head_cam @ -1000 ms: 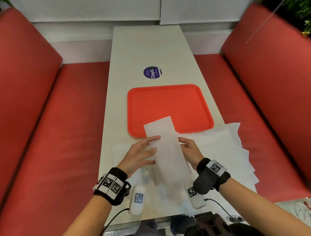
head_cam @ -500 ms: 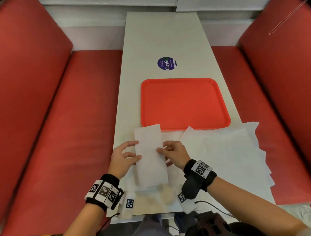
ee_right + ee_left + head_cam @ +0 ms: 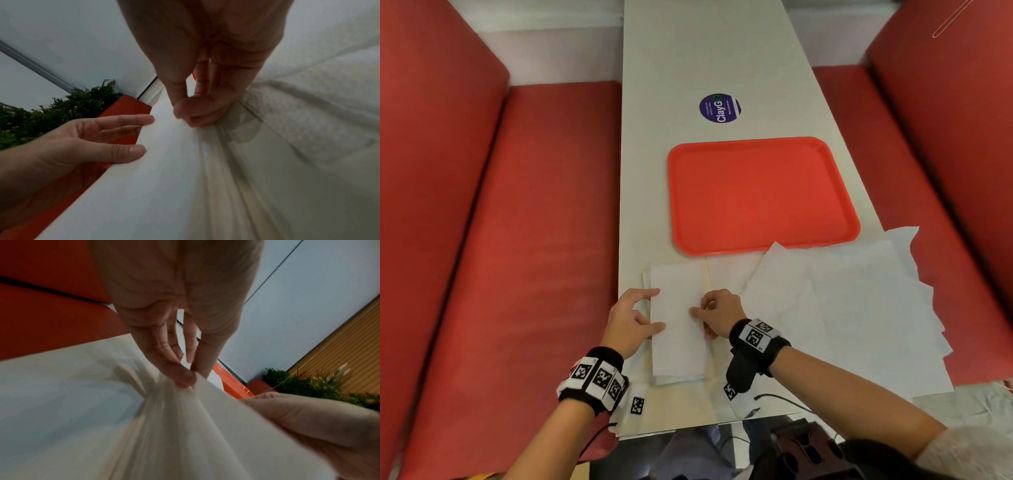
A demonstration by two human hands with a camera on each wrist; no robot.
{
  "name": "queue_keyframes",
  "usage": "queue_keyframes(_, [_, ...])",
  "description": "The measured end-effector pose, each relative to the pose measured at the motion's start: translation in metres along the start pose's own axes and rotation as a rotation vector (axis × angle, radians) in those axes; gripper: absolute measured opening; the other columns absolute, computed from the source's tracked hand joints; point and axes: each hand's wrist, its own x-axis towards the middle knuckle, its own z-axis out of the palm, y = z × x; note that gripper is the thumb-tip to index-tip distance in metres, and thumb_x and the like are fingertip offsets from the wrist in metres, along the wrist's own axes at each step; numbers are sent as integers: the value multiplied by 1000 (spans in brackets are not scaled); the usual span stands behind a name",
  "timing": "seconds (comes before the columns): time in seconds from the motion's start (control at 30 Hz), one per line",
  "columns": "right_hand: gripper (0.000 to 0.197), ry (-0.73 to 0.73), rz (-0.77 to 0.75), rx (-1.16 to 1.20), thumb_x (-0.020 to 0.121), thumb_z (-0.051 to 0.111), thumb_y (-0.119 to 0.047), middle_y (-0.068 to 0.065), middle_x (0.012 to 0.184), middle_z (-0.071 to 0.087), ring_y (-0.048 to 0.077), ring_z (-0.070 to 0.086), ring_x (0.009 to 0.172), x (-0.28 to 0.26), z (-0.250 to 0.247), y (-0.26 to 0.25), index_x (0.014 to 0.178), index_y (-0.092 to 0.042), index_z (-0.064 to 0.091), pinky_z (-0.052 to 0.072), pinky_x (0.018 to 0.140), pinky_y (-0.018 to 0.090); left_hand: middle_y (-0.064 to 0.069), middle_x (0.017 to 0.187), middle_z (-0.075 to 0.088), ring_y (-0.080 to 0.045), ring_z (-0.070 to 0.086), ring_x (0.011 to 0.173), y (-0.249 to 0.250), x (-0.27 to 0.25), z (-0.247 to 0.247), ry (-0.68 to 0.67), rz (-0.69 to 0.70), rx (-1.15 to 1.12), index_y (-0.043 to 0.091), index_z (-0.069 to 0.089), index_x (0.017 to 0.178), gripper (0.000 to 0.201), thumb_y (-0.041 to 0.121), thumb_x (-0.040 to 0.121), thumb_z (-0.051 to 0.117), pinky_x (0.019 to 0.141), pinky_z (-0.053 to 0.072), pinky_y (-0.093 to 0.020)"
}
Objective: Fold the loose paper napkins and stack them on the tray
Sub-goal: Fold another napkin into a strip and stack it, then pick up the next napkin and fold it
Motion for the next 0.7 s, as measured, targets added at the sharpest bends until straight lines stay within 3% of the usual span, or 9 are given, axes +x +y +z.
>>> queue_keyframes(0.07, [23,4,-3,11,84,73,-17,8,62,59,15,56,36,0,0,1,74,-11,52,54,43,28,5,113,52,-8,59,54,-2,2,3,-14,14,50,23,63,117,59,-4,68,82,67,58,-26])
queue_keyframes(0.13, [22,4,0,33,84,73,-15,10,69,59,16,57,37,0,0,2,82,-10,51,53,41,28,7,110,48,-11,59,60,-5,3,5,-16,23,117,27,63,117,61,-1,67,83,66,53,-15])
queue_keyframes(0.2, [25,-7,6,62,84,72,-15,16,81,60,19,60,39,0,0,2,91,-11,49,54,43,30,7,109,46,-14,57,68,-6,6,7,-7,39,154,28,62,117,62,-1,66,84,67,52,-12])
queue_keyframes(0.3, [30,-37,1,82,84,71,-17,19,89,62,20,63,43,3,-2,-1,100,-13,46,58,52,37,5,112,43,-18,55,76,-3,14,7,-1,53,199,26,62,117,62,-2,66,83,70,54,-21])
queue_keyframes(0.4, [36,-75,-21,93,84,72,-17,13,77,64,24,64,49,-1,-9,-4,107,-12,46,61,64,46,1,115,44,-17,54,78,5,21,5,-7,32,261,25,62,117,62,-2,65,83,72,53,-25])
queue_keyframes(0.47, [39,-75,-54,109,84,72,-18,7,70,64,25,65,53,-9,-23,-3,112,-12,46,61,66,46,1,116,42,-19,52,89,12,21,7,32,48,368,24,62,118,61,2,65,83,81,51,-29])
queue_keyframes(0.57, [42,-8,-116,99,85,72,-23,10,79,64,28,68,58,-25,-63,8,117,-16,47,61,65,41,-2,119,42,-22,44,111,31,15,24,103,158,483,25,64,115,52,8,69,81,95,44,-35])
queue_keyframes(0.63, [41,72,-124,88,84,72,-24,14,88,64,28,69,59,-36,-98,22,117,-16,49,61,61,38,0,116,44,-20,46,106,47,12,46,61,217,449,24,66,110,41,10,73,78,94,43,-30])
queue_keyframes(0.7, [38,171,-101,38,84,72,-21,13,88,64,28,69,62,-45,-138,42,116,-15,52,60,61,37,4,110,47,-14,51,91,65,12,75,-52,246,372,24,66,104,31,10,77,75,83,42,-19])
